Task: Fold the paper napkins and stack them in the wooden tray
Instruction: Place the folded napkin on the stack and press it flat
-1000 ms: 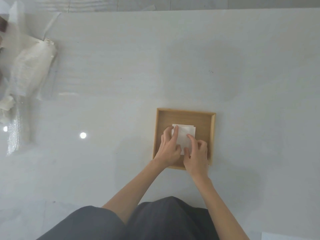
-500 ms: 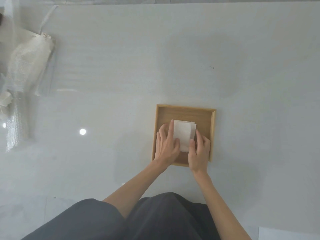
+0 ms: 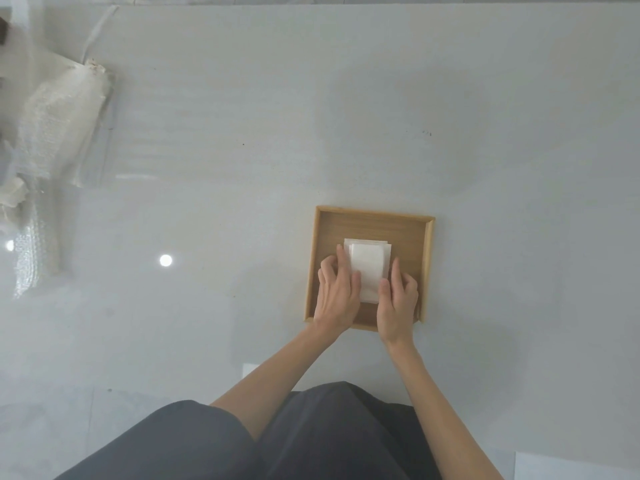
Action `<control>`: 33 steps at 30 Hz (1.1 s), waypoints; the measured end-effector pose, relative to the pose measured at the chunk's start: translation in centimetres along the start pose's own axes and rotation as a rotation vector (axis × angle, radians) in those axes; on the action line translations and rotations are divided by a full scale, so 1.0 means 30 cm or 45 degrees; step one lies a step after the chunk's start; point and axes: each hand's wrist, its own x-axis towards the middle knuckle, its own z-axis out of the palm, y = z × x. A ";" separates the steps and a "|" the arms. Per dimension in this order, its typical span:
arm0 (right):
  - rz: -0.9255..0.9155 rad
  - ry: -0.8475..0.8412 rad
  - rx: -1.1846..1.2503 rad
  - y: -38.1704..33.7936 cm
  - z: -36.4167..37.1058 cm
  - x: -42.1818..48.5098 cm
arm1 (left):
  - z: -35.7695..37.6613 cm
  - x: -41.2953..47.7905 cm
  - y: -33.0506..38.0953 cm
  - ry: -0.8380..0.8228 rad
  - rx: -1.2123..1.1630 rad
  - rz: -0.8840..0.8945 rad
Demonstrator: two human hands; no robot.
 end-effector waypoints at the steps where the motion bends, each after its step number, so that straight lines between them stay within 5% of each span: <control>1: 0.008 0.001 0.019 -0.001 -0.001 -0.003 | -0.001 0.002 0.001 0.002 -0.010 -0.013; 8: -0.032 -0.012 -0.012 -0.016 -0.004 -0.014 | -0.024 0.006 -0.004 -0.018 0.050 0.052; 11: -0.065 0.254 -0.027 -0.014 -0.058 -0.028 | -0.051 -0.022 -0.023 0.241 0.114 0.110; 14: 0.009 0.466 -0.170 0.027 -0.134 -0.041 | -0.077 -0.046 -0.072 0.445 0.064 -0.175; 19: 0.095 0.327 -0.128 0.078 -0.171 -0.021 | -0.080 -0.076 -0.130 0.213 0.030 -0.243; 33: 0.049 0.425 -0.014 0.004 -0.172 0.182 | -0.133 0.115 -0.078 0.215 -0.037 -0.164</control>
